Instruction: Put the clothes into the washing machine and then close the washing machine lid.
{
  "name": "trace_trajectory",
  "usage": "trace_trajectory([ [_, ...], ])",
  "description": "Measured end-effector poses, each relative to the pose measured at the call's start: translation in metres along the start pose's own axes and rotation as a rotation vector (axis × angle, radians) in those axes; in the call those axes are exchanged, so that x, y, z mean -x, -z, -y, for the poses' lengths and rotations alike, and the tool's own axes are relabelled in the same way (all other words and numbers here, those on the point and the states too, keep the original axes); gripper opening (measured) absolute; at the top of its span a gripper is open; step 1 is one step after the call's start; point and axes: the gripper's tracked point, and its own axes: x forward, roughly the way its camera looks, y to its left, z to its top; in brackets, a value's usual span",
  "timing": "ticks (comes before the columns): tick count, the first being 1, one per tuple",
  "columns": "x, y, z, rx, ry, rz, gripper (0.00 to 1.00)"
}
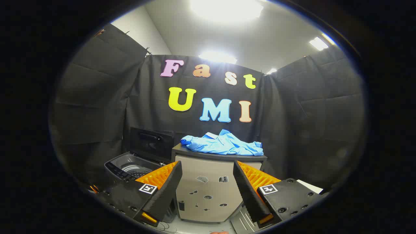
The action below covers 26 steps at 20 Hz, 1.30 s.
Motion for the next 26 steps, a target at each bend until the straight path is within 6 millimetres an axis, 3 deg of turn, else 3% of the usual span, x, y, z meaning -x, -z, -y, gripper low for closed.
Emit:
trace_trajectory([
  [26, 0.0026, -0.0023, -0.0059, 0.01, -0.025, 0.0, 0.98],
])
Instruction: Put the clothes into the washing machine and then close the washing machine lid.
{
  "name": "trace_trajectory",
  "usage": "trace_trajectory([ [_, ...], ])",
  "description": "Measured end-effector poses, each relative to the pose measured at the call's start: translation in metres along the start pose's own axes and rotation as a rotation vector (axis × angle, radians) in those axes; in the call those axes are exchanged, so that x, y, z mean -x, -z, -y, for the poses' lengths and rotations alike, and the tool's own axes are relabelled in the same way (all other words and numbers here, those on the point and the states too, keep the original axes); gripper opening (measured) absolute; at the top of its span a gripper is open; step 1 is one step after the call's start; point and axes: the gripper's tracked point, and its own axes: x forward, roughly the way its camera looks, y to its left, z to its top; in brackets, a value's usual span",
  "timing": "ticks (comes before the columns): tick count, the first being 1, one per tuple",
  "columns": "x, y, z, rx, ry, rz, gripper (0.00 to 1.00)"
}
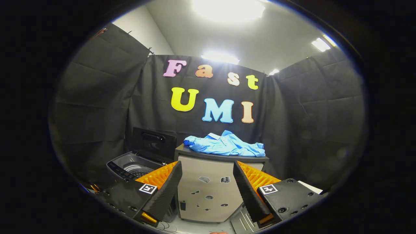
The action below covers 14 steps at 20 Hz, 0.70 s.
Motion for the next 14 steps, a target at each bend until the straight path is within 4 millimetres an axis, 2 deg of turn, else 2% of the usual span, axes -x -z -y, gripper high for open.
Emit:
trace_trajectory([
  [14, 0.0076, -0.0005, -0.0026, -0.029, 0.032, -0.058, 0.98],
])
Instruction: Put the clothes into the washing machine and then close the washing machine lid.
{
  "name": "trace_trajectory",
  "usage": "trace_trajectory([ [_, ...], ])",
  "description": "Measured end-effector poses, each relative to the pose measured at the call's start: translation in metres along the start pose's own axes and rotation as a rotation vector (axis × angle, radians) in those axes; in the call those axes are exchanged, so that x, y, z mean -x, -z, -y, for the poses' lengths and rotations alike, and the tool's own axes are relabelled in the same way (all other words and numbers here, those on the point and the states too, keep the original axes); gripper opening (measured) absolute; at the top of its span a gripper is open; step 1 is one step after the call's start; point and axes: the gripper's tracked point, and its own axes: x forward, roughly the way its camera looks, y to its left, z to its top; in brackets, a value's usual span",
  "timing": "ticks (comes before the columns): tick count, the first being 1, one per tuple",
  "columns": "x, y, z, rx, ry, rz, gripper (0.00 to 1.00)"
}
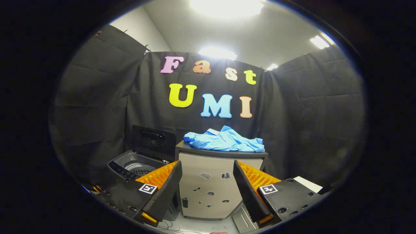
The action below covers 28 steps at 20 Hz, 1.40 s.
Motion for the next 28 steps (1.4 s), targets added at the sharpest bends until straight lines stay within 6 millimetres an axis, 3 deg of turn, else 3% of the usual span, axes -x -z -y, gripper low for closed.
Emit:
trace_trajectory([
  [8, -0.008, -0.052, 0.019, 0.055, 0.055, 0.077, 0.98],
  [11, -0.026, -0.075, 0.03, 0.055, 0.051, 0.107, 0.98],
  [15, -0.066, -0.092, 0.025, 0.045, -0.037, 0.072, 0.98],
  [17, -0.089, -0.109, 0.035, 0.091, -0.036, 0.103, 0.98],
  [21, -0.141, -0.133, 0.025, 0.14, -0.105, 0.163, 0.98],
  [24, -0.182, -0.143, 0.024, 0.117, -0.137, 0.162, 0.98],
  [28, -0.237, -0.149, 0.037, 0.133, -0.127, 0.115, 0.98],
])
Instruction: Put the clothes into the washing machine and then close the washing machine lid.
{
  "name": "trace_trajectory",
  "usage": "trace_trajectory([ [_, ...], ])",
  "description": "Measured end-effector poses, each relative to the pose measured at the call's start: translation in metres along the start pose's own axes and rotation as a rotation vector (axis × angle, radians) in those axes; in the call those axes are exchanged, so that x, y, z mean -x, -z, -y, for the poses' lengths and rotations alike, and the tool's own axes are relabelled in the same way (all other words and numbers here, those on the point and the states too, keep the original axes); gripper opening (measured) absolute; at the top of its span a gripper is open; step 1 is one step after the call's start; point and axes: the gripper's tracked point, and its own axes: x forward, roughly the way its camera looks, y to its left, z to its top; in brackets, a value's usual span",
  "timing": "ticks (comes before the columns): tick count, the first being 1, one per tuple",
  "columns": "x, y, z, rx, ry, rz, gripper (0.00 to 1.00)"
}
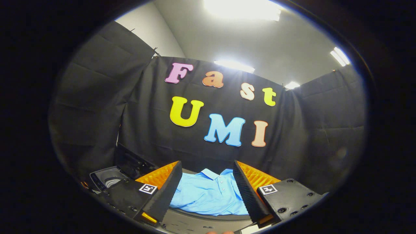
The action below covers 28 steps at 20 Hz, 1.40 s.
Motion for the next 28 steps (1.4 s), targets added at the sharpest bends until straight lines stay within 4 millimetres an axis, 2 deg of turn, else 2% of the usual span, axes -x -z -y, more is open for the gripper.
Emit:
trace_trajectory([
  [4, -0.048, 0.02, 0.011, -0.058, -0.023, -0.115, 0.98],
  [9, -0.088, 0.051, 0.034, -0.113, -0.004, -0.259, 0.98],
  [18, -0.116, 0.13, 0.04, -0.102, -0.011, -0.489, 0.98],
  [26, -0.164, 0.172, 0.041, -0.144, -0.037, -0.575, 0.98],
  [28, -0.172, 0.183, 0.046, -0.17, -0.037, -0.612, 0.98],
])
